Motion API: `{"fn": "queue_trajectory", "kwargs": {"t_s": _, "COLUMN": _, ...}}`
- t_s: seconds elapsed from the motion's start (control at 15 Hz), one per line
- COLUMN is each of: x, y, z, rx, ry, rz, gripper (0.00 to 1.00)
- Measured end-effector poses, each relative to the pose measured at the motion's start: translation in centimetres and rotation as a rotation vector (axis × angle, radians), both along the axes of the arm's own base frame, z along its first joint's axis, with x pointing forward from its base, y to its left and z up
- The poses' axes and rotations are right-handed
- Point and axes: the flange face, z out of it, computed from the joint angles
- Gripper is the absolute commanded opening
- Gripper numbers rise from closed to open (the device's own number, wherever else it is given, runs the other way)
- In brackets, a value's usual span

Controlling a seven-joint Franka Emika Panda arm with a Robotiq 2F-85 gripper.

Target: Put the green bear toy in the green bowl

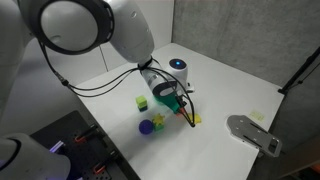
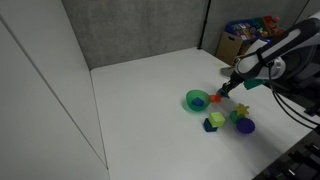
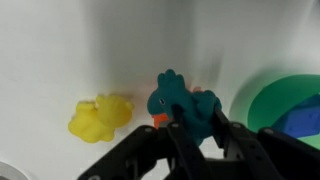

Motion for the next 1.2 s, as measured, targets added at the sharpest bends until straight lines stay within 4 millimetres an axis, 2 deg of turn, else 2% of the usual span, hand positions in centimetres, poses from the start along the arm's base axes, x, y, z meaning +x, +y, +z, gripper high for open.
{"fn": "queue_trajectory", "kwargs": {"t_s": 0.2, "x": 1.0, "y": 0.8, "z": 2.9, "rx": 0.003, "ry": -0.027, "rz": 0.018, "gripper": 0.1}}
{"fn": "queue_trajectory", "kwargs": {"t_s": 0.33, "x": 1.7, "y": 2.1, "z": 4.9, "rx": 0.003, "ry": -0.05, "rz": 0.041, "gripper": 0.1}}
{"fn": "queue_trajectory", "kwargs": {"t_s": 0.6, "x": 2.9, "y": 6.4, "z": 7.7, "rx": 0.0, "ry": -0.092, "rz": 0.11, "gripper": 0.1}}
{"fn": "queue_trajectory", "kwargs": {"t_s": 0.8, "x": 3.2, "y": 10.0, "z": 8.2, "rx": 0.012, "ry": -0.098, "rz": 0.166, "gripper": 0.11}}
{"fn": "queue_trajectory", "kwargs": {"t_s": 0.87, "x": 3.2, "y": 11.1, "z": 8.2, "rx": 0.017, "ry": -0.095, "rz": 0.183, "gripper": 0.57}}
{"fn": "queue_trajectory", "kwargs": {"t_s": 1.0, "x": 2.9, "y": 13.0, "z": 8.0, "rx": 0.024, "ry": -0.085, "rz": 0.213, "gripper": 0.58}}
{"fn": "queue_trajectory", "kwargs": {"t_s": 1.2, "x": 2.7, "y": 14.5, "z": 7.8, "rx": 0.028, "ry": -0.075, "rz": 0.238, "gripper": 0.81}}
